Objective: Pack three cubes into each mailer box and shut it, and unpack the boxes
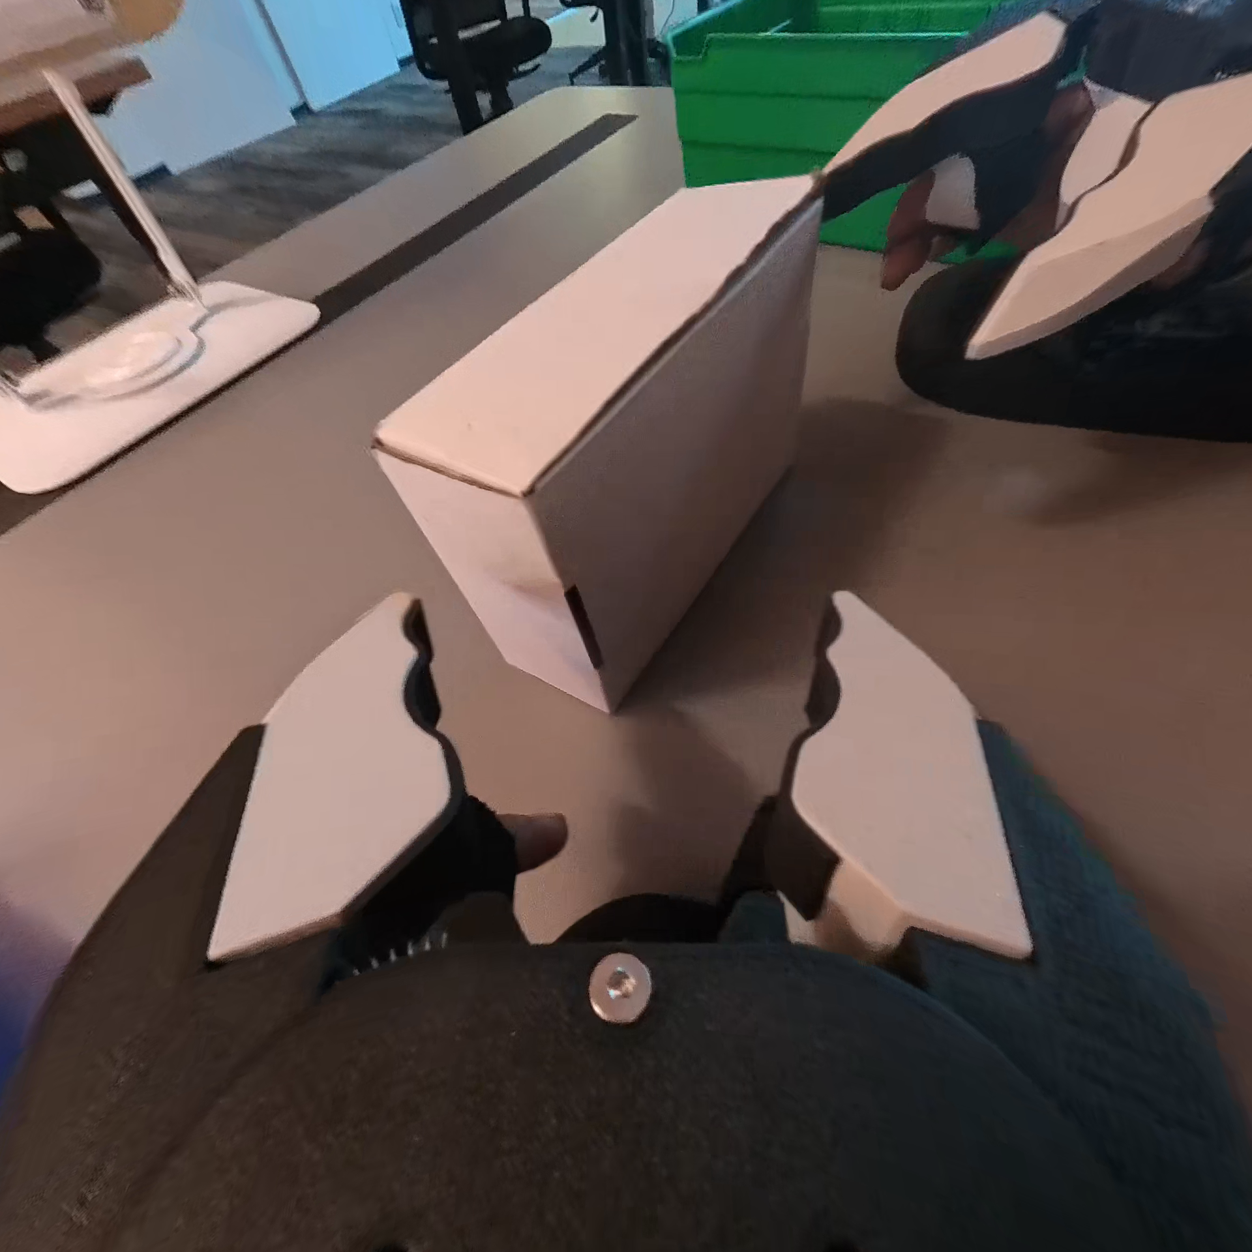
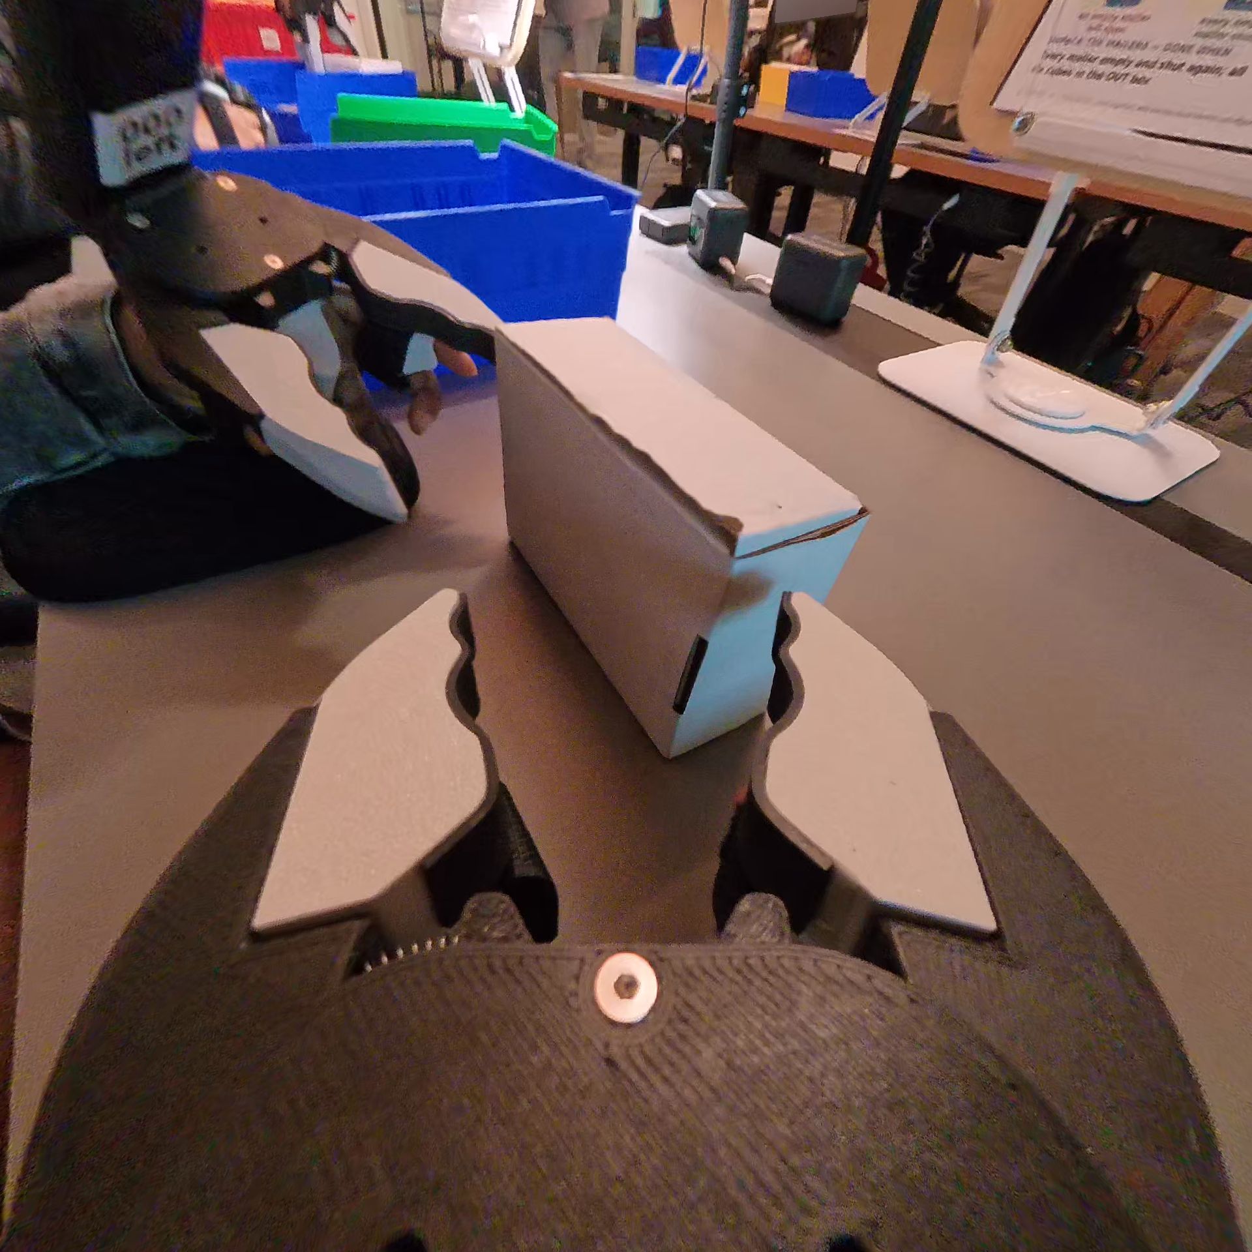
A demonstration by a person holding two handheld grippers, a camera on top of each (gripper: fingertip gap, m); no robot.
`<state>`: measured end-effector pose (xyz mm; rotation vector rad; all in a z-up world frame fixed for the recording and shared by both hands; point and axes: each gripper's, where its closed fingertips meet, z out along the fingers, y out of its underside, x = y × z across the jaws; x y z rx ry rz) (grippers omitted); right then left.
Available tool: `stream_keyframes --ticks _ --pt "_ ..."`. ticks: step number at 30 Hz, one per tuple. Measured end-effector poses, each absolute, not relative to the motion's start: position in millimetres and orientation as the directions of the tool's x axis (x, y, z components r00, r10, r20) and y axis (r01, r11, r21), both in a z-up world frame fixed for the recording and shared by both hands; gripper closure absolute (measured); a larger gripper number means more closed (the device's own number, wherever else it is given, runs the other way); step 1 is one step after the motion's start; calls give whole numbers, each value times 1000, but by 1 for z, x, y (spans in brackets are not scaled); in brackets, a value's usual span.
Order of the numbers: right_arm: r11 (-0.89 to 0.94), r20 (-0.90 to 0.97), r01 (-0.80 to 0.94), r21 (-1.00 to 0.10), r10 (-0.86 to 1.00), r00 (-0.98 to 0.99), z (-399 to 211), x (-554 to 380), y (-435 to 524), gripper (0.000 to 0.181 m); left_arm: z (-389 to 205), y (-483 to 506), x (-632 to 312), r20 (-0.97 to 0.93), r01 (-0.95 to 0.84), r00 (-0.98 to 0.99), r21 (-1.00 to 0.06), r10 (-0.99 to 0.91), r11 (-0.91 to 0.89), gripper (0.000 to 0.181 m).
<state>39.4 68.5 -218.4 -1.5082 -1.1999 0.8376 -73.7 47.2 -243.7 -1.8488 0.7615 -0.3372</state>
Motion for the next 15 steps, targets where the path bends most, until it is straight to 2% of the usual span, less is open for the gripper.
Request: stream_keyframes --ticks 1,4,7,11,13,15 --pt "-22 51 257 -966 961 273 -216 40 69 96 -243 49 -74 -89 -325 758 -910 -646 -256 67" --pt "-9 56 231 -973 960 273 -212 40 71 91 -232 64 -79 -66 -268 773 -935 -631 -230 57" --pt "13 73 235 -972 965 251 -204 40 68 90 -221 74 -74 -52 -224 749 -958 -661 -179 56" --pt "27 78 280 -959 982 172 -188 37 59 88 -232 81 -69 -39 -252 707 -947 -707 -200 56" --pt "69 114 319 -945 986 125 -179 33 56 85 -233 86 -67 -85 -281 689 -947 -720 -157 54" --pt "139 182 362 -922 980 85 -171 29 56 87 -239 86 -59 -122 -303 629 -948 -768 -98 59"
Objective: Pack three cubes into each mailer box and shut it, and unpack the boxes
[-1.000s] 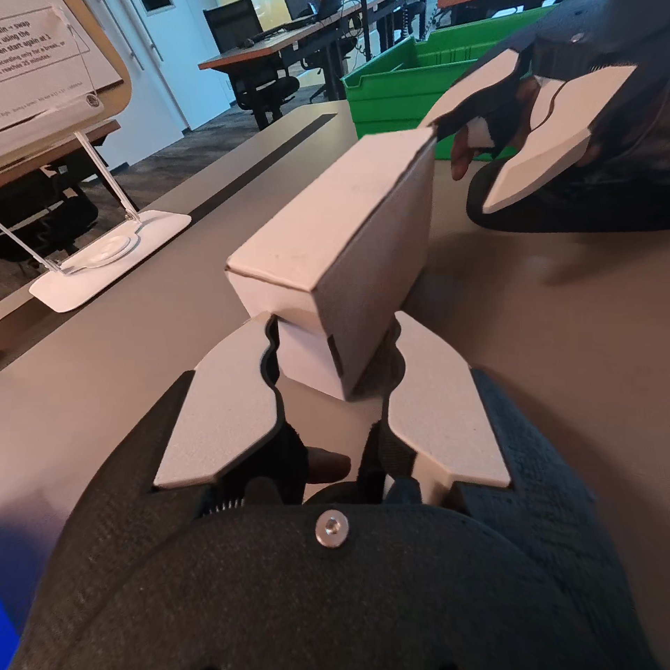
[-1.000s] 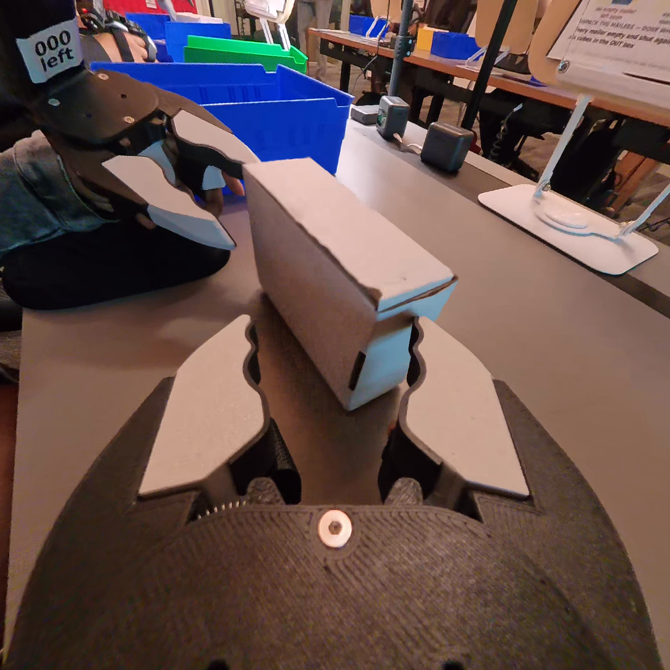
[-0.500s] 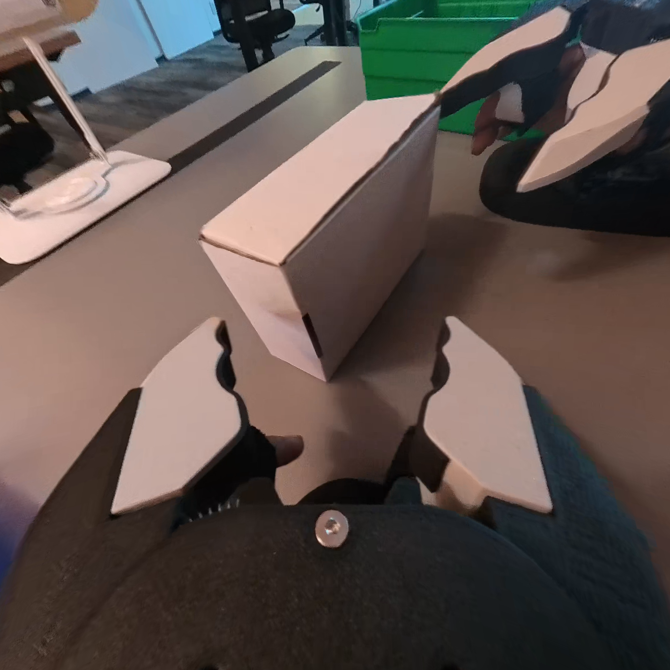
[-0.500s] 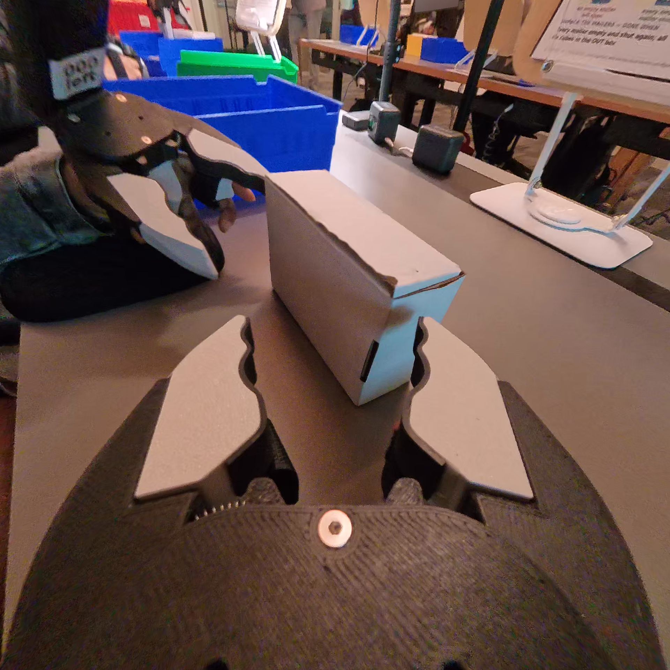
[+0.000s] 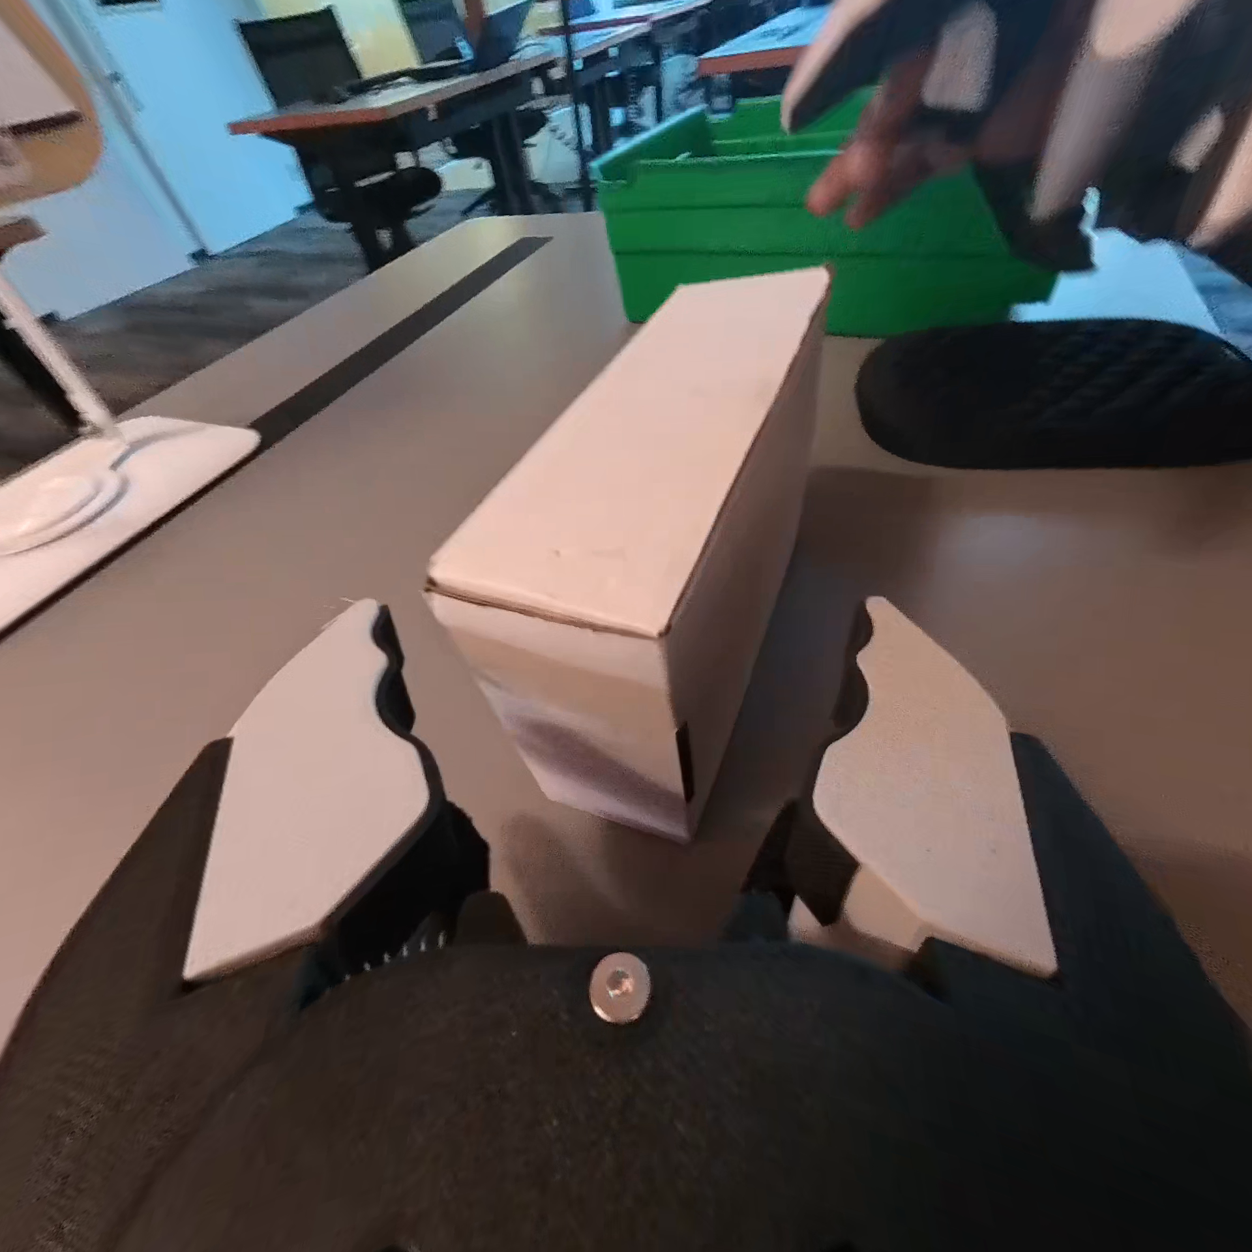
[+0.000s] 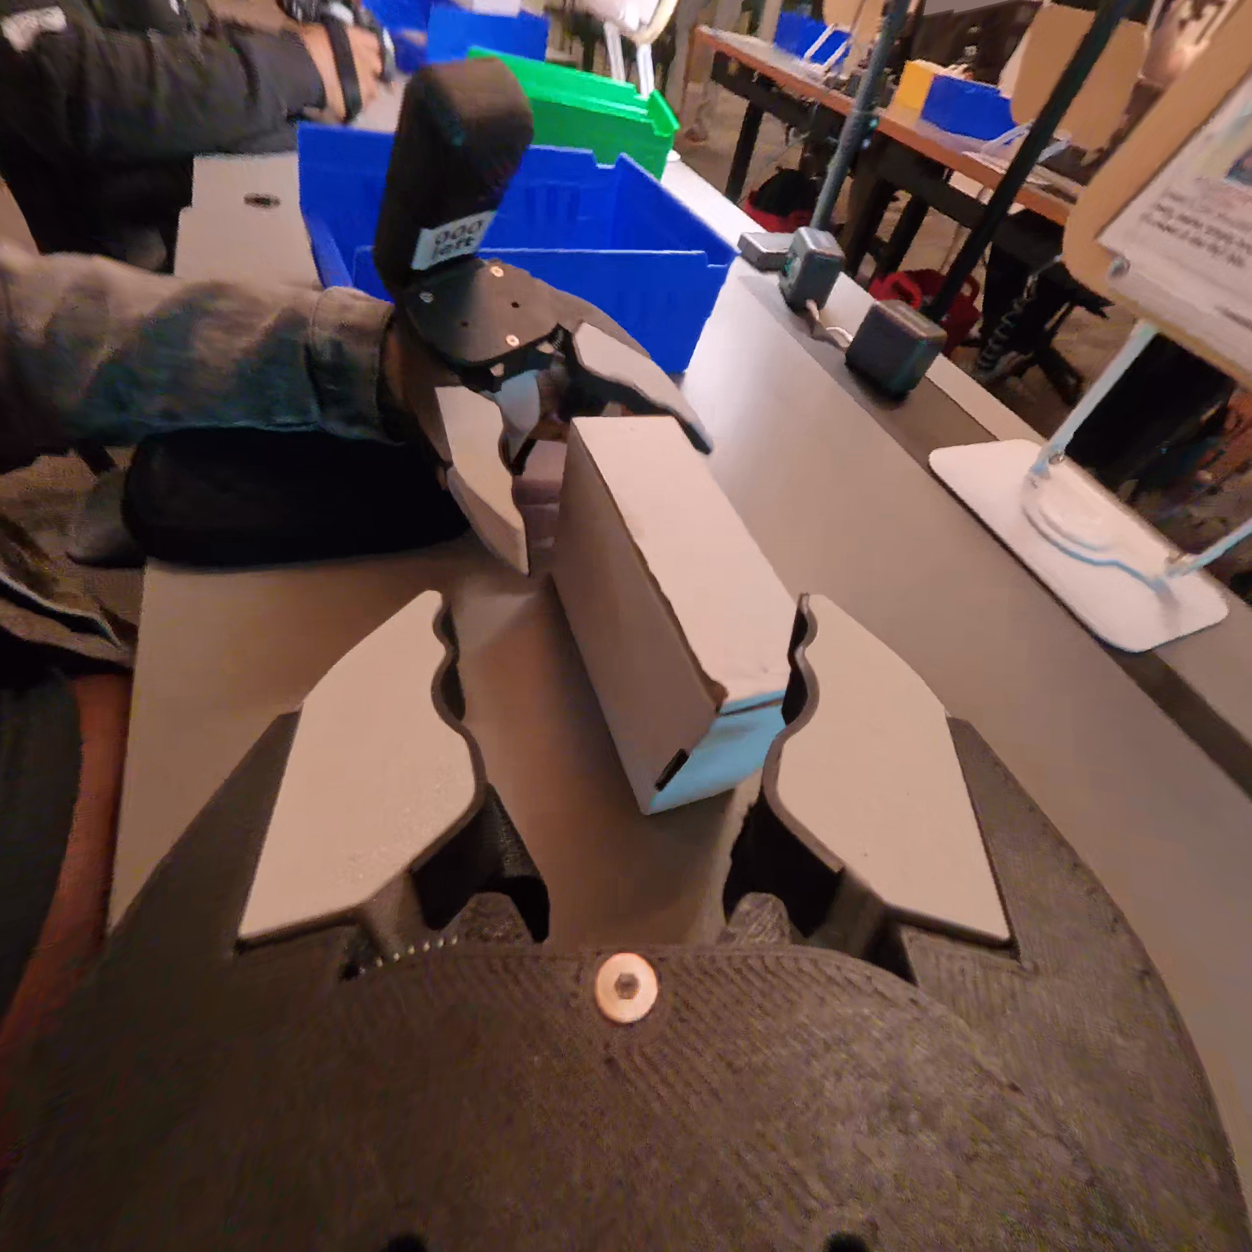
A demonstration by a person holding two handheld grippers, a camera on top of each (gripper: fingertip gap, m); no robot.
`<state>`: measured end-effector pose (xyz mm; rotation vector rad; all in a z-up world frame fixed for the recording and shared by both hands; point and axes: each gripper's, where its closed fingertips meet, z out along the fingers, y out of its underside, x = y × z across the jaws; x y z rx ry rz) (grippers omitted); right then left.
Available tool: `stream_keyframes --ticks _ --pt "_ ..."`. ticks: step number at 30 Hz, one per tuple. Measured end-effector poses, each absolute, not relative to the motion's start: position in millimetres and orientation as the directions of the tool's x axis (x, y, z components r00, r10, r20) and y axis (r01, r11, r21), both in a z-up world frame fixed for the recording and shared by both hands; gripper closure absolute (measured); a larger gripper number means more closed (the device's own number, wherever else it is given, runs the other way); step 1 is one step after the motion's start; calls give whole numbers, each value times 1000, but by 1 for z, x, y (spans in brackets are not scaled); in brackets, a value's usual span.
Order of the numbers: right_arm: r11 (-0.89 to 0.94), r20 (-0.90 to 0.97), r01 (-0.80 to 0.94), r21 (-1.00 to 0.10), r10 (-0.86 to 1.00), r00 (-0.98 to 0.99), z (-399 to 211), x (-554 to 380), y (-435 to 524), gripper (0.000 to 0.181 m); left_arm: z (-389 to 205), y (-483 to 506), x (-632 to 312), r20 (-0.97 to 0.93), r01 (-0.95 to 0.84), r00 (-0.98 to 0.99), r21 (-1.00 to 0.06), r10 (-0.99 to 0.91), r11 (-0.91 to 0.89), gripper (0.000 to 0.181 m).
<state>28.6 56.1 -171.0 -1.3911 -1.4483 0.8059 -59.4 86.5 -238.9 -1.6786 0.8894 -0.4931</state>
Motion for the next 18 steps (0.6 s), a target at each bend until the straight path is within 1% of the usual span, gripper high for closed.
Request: stream_keyframes --ticks 2,3,4,6,8,10,12,13,14,16,17,18 --pt "205 236 389 -898 971 35 -168 23 58 95 -251 84 -53 -87 -324 572 -937 -815 -128 65" --pt "226 249 390 -893 968 11 -167 20 59 100 -252 83 -50 -70 -327 548 -935 -834 -137 65" --pt "241 257 381 -892 966 -9 -168 17 62 106 -250 83 -50 -69 -318 538 -940 -840 -126 69" --pt "265 272 354 -897 962 -31 -172 12 69 108 -247 86 -50 -55 -293 532 -948 -845 -122 78" --pt "260 262 340 -904 964 -41 -182 9 78 103 -246 88 -52 -7 -264 533 -951 -846 -159 84" --pt "195 194 350 -916 980 -38 -192 7 85 96 -246 89 -53 35 -243 530 -951 -847 -191 90" --pt "142 139 361 -922 990 -33 -200 5 91 89 -246 88 -52 46 -245 513 -949 -857 -197 95" --pt "132 132 375 -917 991 -27 -204 5 94 90 -247 87 -51 39 -251 508 -949 -860 -191 100" --pt "133 133 393 -910 991 -26 -208 5 96 91 -247 84 -50 28 -259 496 -949 -868 -179 106" --pt "152 152 430 -890 988 -35 -216 3 97 100 -248 81 -47 -1 -285 480 -946 -877 -155 107" --pt "170 179 433 -885 984 -22 -216 3 99 111 -249 80 -47 -13 -293 478 -945 -878 -145 106" --pt "181 183 430 -884 982 -36 -216 2 96 113 -249 79 -46 -25 -303 472 -943 -881 -135 103"
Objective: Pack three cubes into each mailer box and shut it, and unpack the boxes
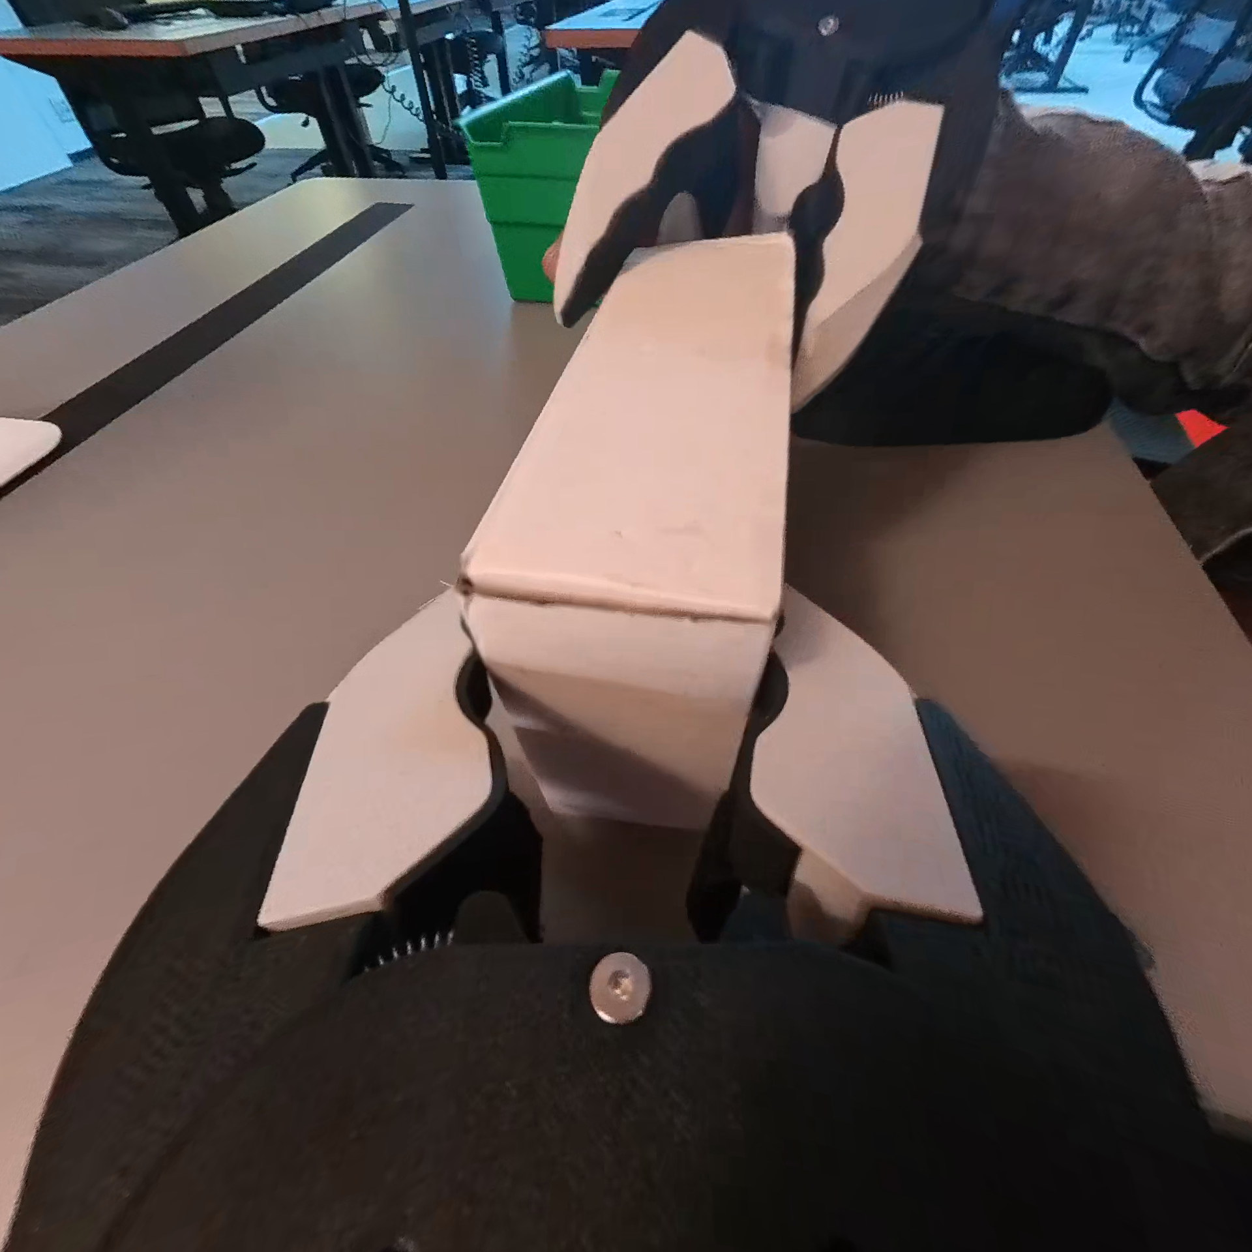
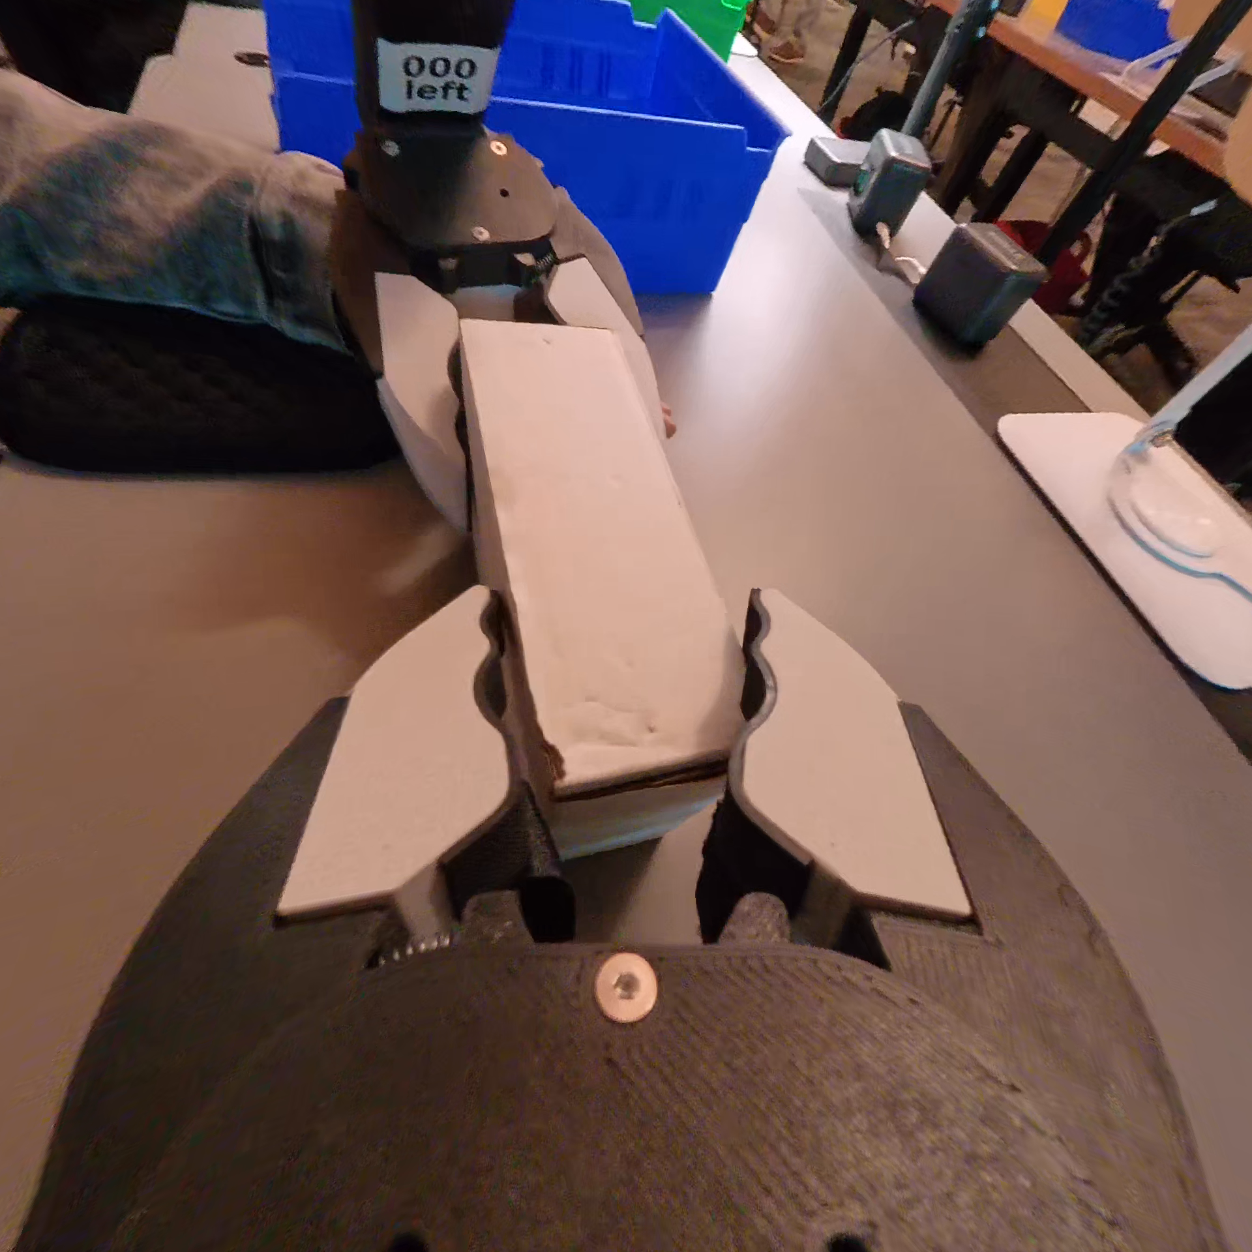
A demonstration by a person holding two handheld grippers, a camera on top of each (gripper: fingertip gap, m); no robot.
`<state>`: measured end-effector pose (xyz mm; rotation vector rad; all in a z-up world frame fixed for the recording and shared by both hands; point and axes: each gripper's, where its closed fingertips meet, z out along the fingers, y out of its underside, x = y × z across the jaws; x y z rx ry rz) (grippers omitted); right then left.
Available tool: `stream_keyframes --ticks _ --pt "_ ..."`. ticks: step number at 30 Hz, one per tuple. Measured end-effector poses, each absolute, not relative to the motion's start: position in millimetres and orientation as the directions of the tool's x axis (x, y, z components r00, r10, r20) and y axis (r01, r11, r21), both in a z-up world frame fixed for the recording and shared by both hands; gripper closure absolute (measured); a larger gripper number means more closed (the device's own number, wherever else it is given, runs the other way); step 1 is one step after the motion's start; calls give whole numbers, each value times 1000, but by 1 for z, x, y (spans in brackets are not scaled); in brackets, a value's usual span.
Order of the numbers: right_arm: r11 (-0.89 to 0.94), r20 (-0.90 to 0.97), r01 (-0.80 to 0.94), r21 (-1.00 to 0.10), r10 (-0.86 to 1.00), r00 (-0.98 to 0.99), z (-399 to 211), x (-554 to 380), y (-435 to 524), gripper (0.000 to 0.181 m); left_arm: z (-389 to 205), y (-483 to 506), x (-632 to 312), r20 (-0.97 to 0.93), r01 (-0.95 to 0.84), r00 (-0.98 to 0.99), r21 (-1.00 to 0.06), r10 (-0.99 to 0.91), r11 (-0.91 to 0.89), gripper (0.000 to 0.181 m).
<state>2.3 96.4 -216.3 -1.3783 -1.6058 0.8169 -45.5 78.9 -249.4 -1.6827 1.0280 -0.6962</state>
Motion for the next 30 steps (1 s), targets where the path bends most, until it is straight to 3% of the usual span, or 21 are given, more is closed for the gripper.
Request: stream_keyframes --ticks 2,6,10,16,24,30 --pt "149 136 416 -897 989 -62 -215 -1 87 115 -256 76 -42 -59 -358 455 -926 -888 -122 89" --pt "164 128 429 -888 985 -112 -215 1 75 117 -259 73 -39 -96 -392 440 -915 -893 -95 92" --pt "240 255 340 -909 967 -1 -183 13 82 116 -259 73 -40 -89 -390 445 -915 -891 -103 93" --pt "582 700 492 -647 710 80 -177 22 70 122 -259 76 -41 -97 -388 487 -914 -868 -115 94" --pt "652 848 628 -425 530 23 -181 14 71 127 -259 76 -42 -95 -387 495 -914 -864 -121 94" --pt "675 884 646 -358 467 2 -177 13 68 133 -259 76 -41 -103 -390 491 -914 -865 -112 94"
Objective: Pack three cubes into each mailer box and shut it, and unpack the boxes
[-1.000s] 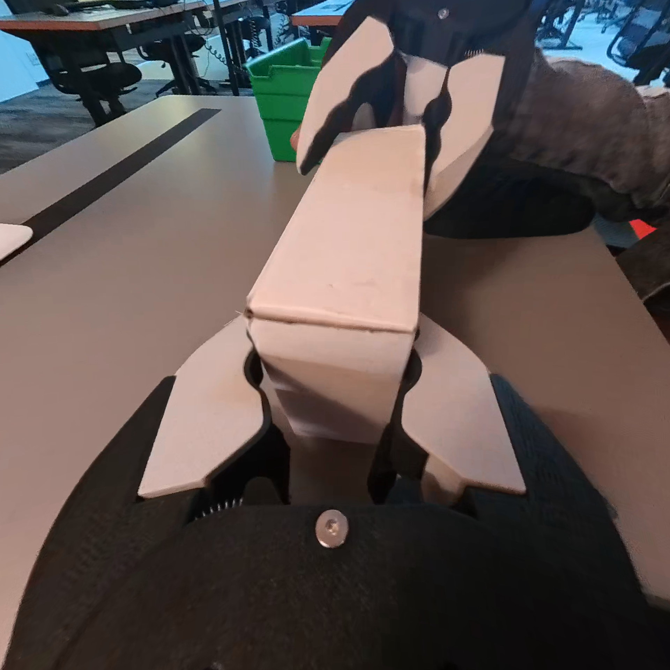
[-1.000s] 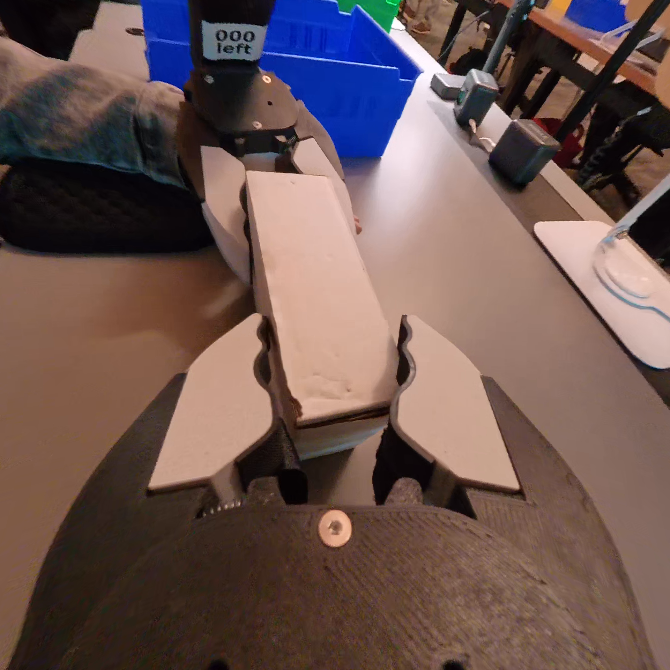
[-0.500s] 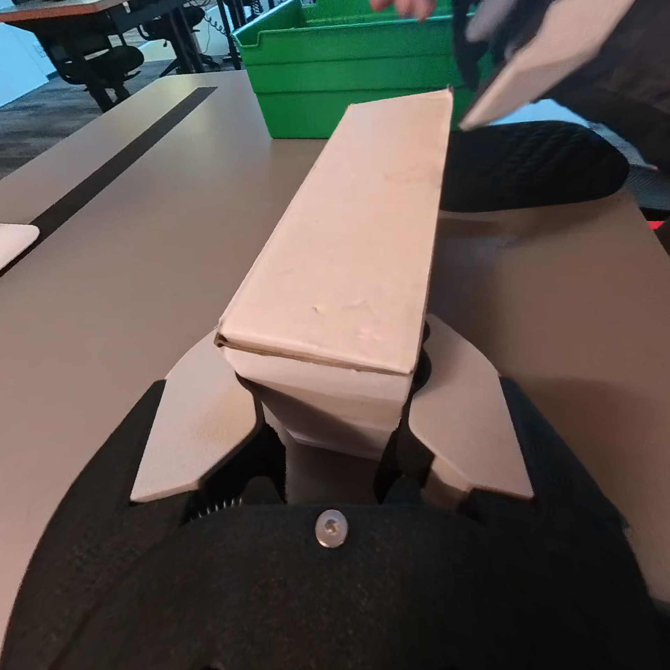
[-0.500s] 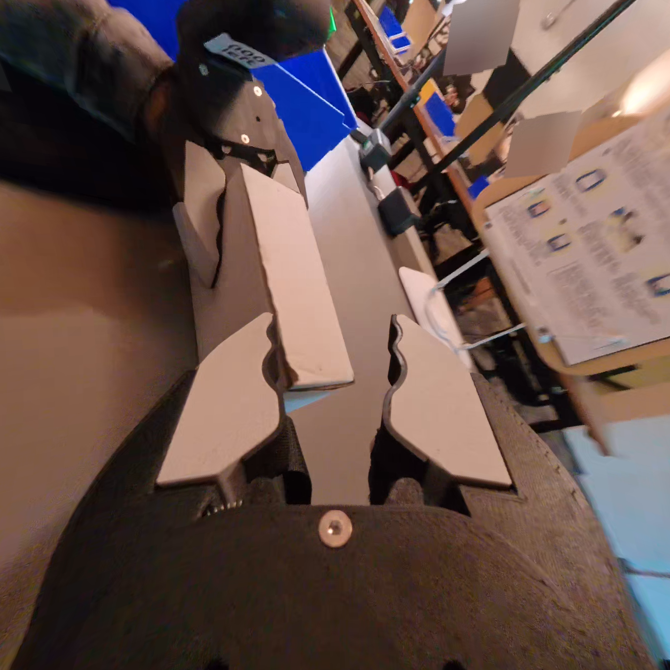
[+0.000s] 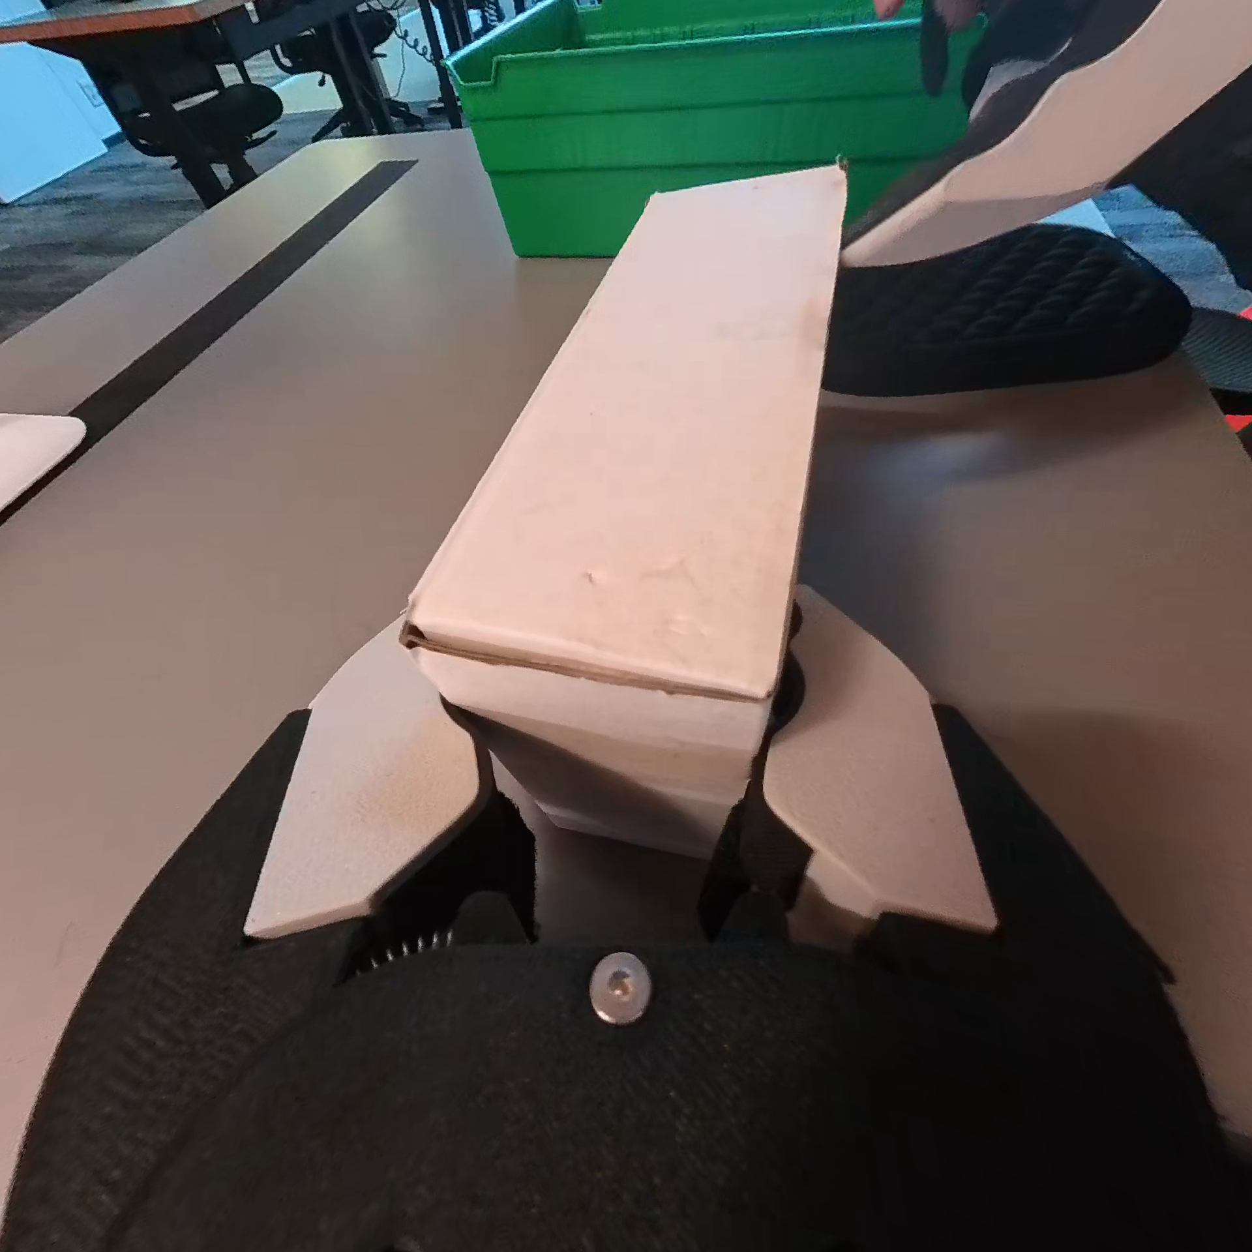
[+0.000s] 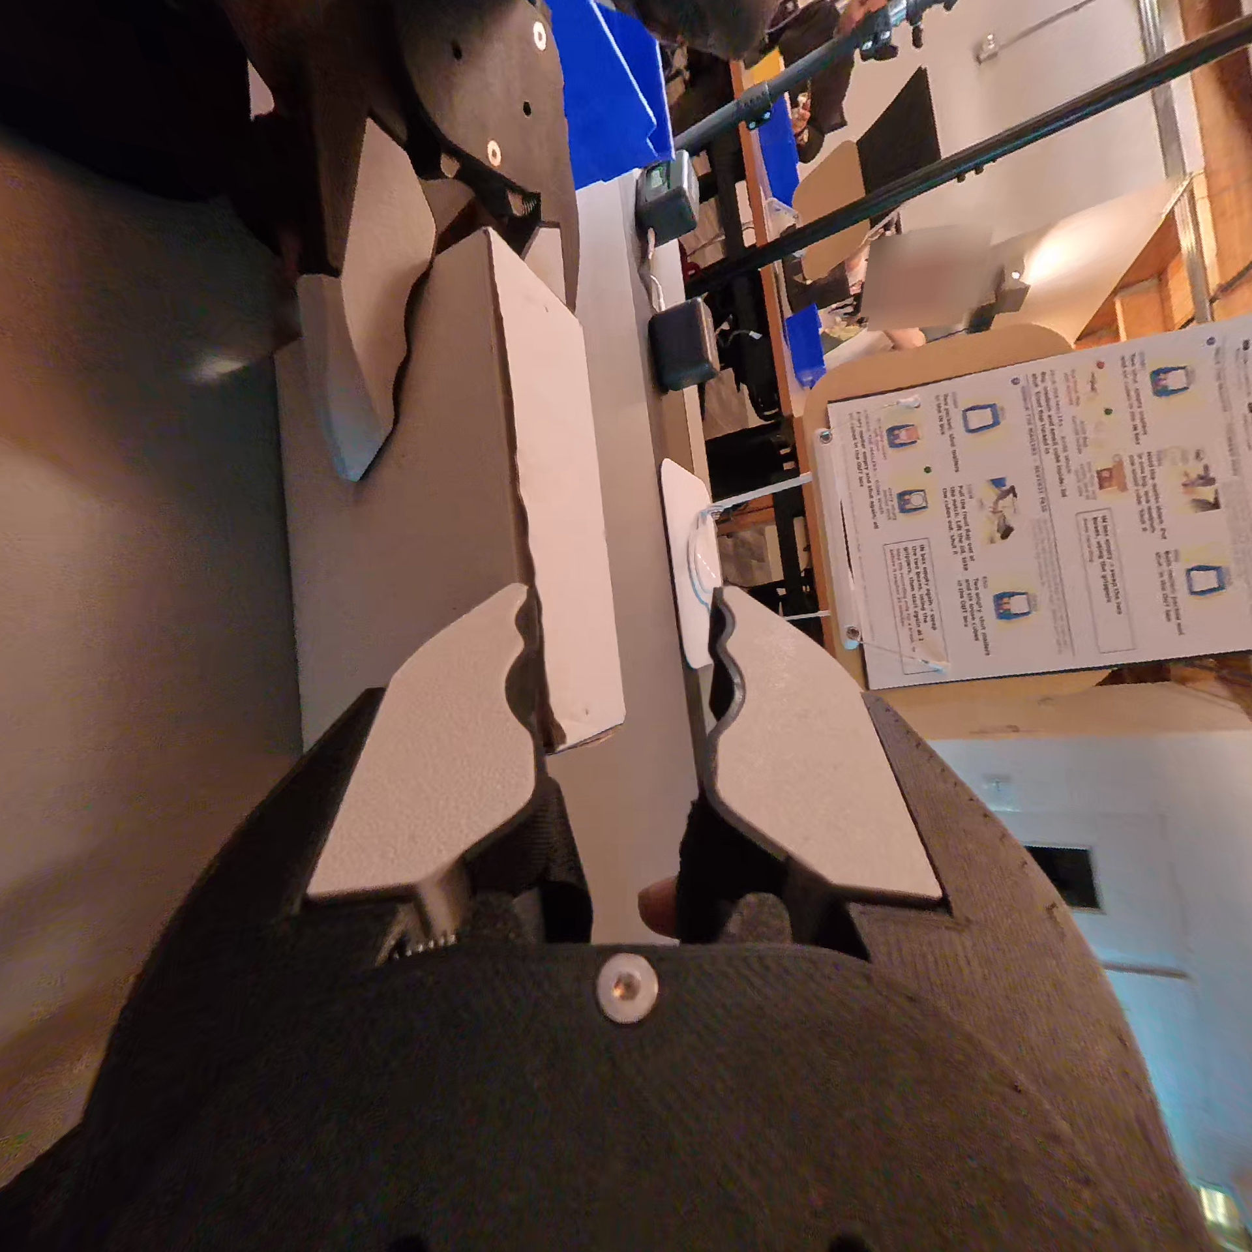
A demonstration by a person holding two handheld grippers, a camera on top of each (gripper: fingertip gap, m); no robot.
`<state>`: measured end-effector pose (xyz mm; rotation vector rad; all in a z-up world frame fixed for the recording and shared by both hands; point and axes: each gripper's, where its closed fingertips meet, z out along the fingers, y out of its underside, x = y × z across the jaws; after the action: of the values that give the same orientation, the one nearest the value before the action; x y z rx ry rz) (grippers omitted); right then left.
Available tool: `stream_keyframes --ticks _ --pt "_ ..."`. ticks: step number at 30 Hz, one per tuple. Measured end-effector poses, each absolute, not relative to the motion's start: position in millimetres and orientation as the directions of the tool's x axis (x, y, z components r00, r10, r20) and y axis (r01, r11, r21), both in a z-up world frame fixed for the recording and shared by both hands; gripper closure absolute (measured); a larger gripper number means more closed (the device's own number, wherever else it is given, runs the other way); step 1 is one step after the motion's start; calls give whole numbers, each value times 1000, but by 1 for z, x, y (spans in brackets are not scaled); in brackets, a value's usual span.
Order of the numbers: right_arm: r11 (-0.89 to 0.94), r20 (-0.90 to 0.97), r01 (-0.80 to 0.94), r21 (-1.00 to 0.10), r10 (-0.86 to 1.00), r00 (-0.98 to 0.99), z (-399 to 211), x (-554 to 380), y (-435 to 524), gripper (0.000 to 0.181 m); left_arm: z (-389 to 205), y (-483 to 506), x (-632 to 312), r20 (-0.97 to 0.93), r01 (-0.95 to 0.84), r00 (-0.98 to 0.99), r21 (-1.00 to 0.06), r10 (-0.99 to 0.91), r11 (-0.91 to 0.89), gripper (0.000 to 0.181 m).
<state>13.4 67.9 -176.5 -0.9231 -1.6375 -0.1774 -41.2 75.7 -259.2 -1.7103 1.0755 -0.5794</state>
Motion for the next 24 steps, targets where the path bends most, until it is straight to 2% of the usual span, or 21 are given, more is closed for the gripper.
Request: stream_keyframes --ticks 8,24 --pt "668 899 686 -289 436 -46 -177 8 67 133 -259 75 -41 -113 -393 488 -914 -865 -102 95" --pt "683 960 725 -95 256 -115 -186 -15 68 169 -260 76 -41 -111 -397 486 -912 -867 -106 96"
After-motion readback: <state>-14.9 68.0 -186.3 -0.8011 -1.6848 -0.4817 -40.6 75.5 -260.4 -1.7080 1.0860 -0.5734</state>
